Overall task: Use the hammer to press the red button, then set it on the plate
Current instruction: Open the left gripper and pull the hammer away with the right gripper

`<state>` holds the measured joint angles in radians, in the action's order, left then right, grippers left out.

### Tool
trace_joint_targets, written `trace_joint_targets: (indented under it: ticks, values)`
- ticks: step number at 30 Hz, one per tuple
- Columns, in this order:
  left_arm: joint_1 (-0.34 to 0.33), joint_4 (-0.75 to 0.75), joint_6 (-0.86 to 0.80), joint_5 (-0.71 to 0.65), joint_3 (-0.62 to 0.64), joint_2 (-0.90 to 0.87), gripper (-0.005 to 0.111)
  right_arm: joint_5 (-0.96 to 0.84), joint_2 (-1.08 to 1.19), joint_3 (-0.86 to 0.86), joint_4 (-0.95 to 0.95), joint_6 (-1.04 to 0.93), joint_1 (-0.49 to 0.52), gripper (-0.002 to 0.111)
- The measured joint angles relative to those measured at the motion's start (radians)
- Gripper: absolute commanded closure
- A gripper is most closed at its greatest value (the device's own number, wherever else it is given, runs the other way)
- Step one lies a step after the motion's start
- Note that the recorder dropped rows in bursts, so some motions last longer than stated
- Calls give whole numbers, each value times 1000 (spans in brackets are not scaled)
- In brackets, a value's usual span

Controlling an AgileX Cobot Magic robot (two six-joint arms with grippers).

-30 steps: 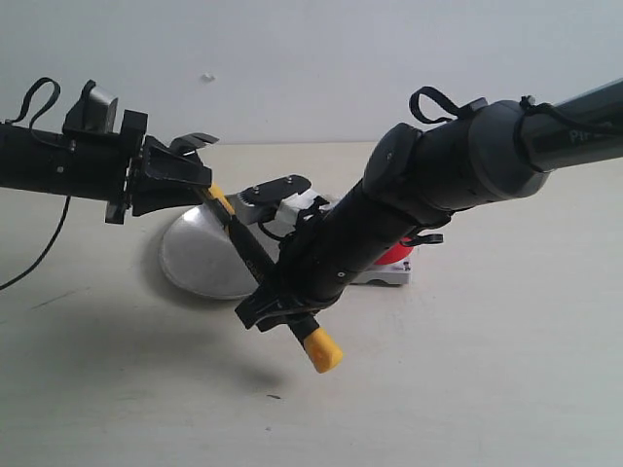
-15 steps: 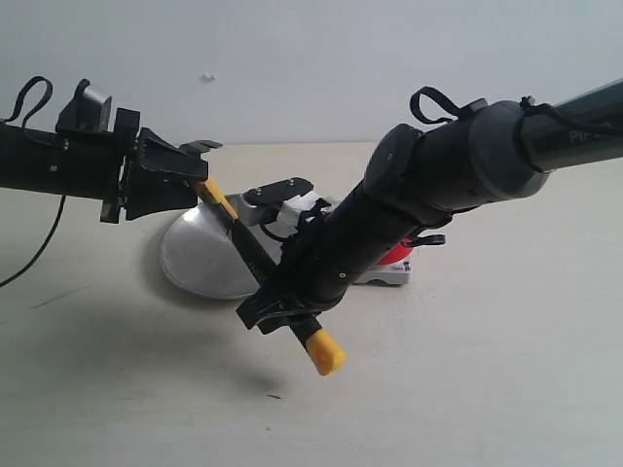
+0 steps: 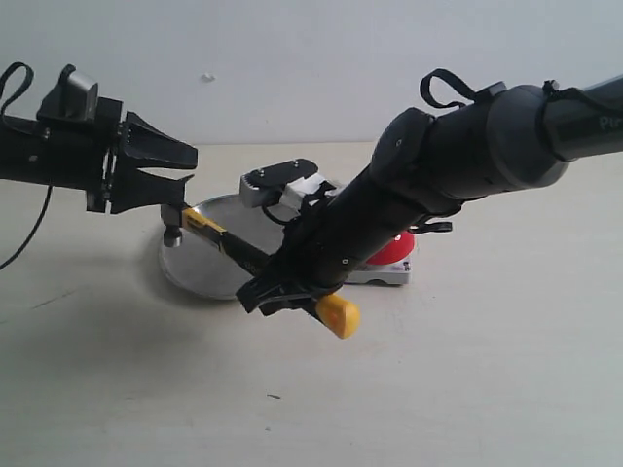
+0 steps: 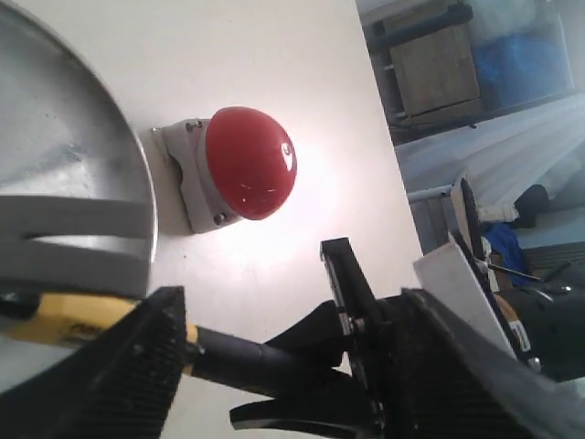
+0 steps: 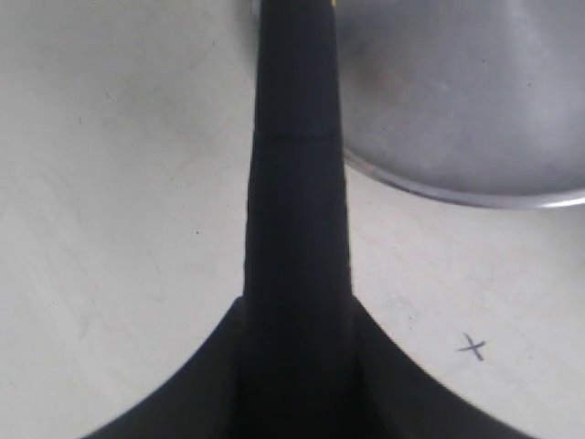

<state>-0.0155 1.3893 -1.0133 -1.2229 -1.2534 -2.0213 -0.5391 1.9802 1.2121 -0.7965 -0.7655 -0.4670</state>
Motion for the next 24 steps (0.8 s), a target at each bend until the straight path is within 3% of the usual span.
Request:
trace_joint_targets:
  ticks: [4,6,7,11,15,18,21,24]
  values:
    - [-97,-25,8,6,0,72,85,42,-50,0,-4,26,0,108]
    - [-147,-40,28,6,-2,116,103,62,-71,0,11,58,0,108]
    - [-166,-49,36,6,-2,132,106,74,-81,0,32,84,0,108]
    - [-232,-95,29,6,29,244,107,190,-166,-64,256,344,0,108]
    - [-240,-6,-50,6,131,317,107,224,-299,-155,519,623,12,108]
    - [-240,96,-143,6,244,369,107,208,-391,-217,719,797,25,108]
    - [-240,246,-337,14,452,457,107,102,-563,-315,1042,1069,38,108]
    - [-239,304,-452,30,588,511,107,45,-653,-366,1195,1205,38,108]
